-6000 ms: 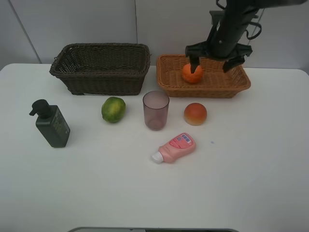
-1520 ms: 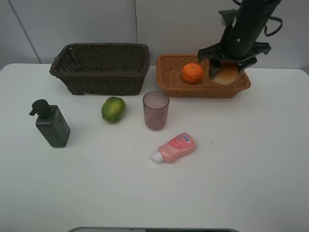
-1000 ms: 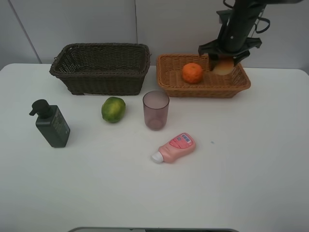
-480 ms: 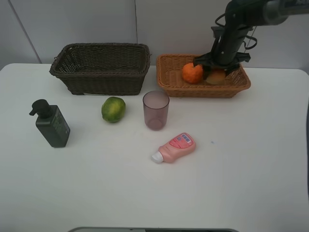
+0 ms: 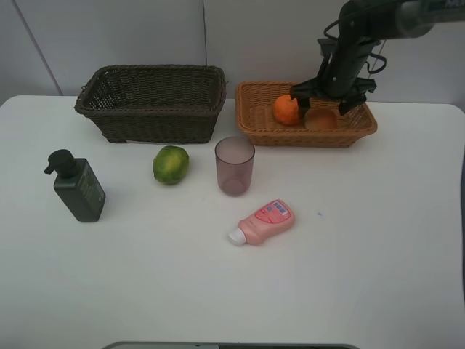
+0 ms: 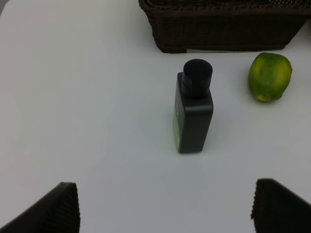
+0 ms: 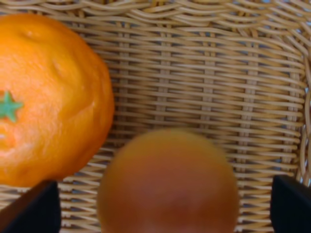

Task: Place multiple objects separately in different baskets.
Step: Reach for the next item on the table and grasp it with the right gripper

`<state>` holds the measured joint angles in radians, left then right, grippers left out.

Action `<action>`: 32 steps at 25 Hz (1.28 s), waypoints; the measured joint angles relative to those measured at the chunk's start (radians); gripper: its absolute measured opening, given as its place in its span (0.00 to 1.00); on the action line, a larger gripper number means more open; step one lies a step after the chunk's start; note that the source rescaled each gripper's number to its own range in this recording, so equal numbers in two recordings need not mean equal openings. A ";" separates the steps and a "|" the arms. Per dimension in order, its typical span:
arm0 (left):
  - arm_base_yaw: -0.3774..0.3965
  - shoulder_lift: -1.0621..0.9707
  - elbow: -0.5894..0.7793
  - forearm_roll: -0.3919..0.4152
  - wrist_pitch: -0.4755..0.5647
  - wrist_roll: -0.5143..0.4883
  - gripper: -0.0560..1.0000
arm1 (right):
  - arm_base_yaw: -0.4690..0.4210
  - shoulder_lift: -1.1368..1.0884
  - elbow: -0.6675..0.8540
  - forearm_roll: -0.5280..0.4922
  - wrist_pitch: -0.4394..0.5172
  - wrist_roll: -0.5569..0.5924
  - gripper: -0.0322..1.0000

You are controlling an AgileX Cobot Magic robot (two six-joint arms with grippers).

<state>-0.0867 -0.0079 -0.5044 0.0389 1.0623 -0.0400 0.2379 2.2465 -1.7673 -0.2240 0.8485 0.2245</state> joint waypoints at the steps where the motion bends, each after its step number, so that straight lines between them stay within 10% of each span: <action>1: 0.000 0.000 0.000 0.000 0.000 0.000 0.92 | 0.000 -0.004 0.000 0.000 0.002 0.000 0.92; 32: 0.000 0.000 0.000 0.000 0.000 0.000 0.92 | 0.306 -0.274 0.000 0.060 0.365 0.052 0.92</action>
<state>-0.0867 -0.0079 -0.5044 0.0389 1.0623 -0.0400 0.5440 1.9724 -1.7674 -0.1644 1.2135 0.2767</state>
